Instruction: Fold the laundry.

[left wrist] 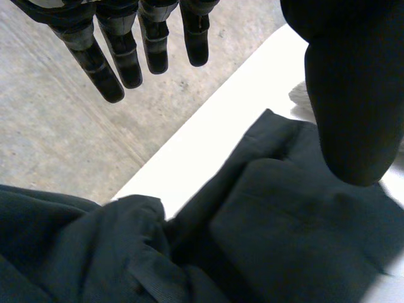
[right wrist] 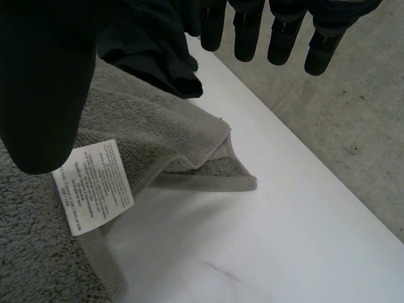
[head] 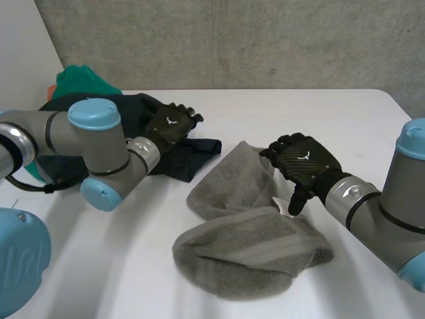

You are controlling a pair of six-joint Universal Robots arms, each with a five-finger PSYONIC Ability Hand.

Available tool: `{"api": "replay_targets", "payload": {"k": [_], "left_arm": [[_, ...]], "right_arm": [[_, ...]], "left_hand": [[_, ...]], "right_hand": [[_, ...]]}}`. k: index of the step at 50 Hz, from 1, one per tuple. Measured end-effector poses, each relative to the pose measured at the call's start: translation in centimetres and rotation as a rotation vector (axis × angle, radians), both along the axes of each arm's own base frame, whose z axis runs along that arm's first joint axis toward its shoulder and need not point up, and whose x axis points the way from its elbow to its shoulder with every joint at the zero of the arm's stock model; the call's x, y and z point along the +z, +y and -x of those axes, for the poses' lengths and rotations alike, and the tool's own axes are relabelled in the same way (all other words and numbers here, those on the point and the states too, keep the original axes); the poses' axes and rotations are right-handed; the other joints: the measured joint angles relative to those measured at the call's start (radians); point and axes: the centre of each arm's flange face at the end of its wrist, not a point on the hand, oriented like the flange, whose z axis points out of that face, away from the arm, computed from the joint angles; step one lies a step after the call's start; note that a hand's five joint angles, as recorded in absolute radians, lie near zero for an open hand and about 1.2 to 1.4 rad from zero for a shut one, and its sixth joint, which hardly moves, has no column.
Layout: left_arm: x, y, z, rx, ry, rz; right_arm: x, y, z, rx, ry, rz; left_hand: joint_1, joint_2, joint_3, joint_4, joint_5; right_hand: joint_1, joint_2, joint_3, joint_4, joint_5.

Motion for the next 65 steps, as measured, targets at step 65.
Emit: {"api": "replay_targets", "payload": {"k": [65], "left_arm": [[4.5, -5.0, -13.7, 0.322, -0.219, 0.195]], "right_arm": [[1.3, 0.1, 0.8, -0.026, -0.01, 0.005]], "left_hand": [[0.014, 0.03, 0.034, 0.008, 0.0]], "right_hand": [[0.0, -0.003, -0.004, -0.002, -0.001]]}}
